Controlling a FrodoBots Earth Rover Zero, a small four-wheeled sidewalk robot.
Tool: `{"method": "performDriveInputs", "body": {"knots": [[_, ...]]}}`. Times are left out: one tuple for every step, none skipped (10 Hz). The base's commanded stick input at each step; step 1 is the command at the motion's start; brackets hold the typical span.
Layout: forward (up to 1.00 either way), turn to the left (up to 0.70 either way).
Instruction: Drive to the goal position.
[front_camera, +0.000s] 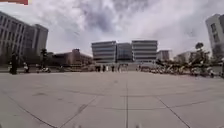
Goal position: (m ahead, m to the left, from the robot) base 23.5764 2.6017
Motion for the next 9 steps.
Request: {"method": "performDriveInputs", "body": {"knots": [[0.7,0.0],[0.7,0.0],[0.7,0.0],[0.7,0.0],[0.7,0.0],[0.7,-0.01],[0.7,-0.1],[0.7,-0.14],[0.7,-0.14]]}}
